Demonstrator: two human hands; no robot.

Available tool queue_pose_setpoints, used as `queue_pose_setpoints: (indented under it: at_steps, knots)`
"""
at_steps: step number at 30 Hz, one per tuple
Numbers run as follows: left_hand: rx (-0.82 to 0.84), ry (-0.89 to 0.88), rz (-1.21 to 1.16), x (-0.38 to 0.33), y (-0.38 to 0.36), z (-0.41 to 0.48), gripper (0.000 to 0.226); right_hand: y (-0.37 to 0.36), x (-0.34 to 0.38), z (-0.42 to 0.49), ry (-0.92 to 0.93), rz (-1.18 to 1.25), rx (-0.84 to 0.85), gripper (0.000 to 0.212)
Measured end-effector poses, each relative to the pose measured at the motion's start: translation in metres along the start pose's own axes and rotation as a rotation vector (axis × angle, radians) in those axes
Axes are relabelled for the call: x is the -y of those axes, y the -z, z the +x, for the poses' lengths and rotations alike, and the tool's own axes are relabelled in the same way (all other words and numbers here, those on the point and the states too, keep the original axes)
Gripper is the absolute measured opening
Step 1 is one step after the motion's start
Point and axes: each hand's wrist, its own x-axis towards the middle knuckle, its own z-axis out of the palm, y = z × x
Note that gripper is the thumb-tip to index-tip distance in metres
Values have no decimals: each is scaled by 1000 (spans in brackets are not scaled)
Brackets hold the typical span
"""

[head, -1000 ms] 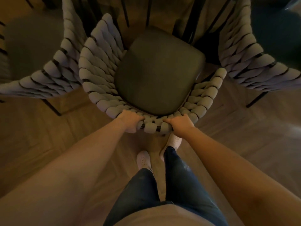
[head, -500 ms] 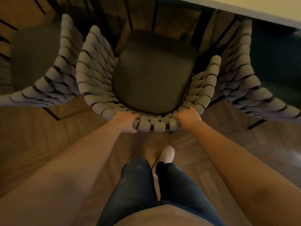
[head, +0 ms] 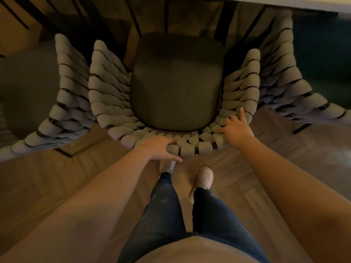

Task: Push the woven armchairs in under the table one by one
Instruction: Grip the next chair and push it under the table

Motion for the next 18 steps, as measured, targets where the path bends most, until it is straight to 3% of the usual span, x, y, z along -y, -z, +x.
queue_pose_setpoints:
  at_steps: [2,6,7,10,14,16,18]
  knots:
    - [-93,22,-12,17,6,-8,79,-3,4,-5,-176,74,-21,55]
    - [-771,15,39,73,-3,-27,41,-22,16,-19,-556,517,-227,86]
    - [-876,61,33,88,-5,-31,33,-25,24,-22,-627,677,-296,88]
    - [-999,256,-53,115,-3,-35,14,-23,50,-29,-864,1238,-438,77]
    - [-1066,577,-483,123,19,-33,65,2,87,-22,-1275,1868,-631,48]
    - [-1051,732,-791,120,29,-31,79,11,102,-13,-1308,2038,-615,57]
    - [-1025,857,-1112,120,38,-24,77,17,106,-5,-1360,2071,-538,70]
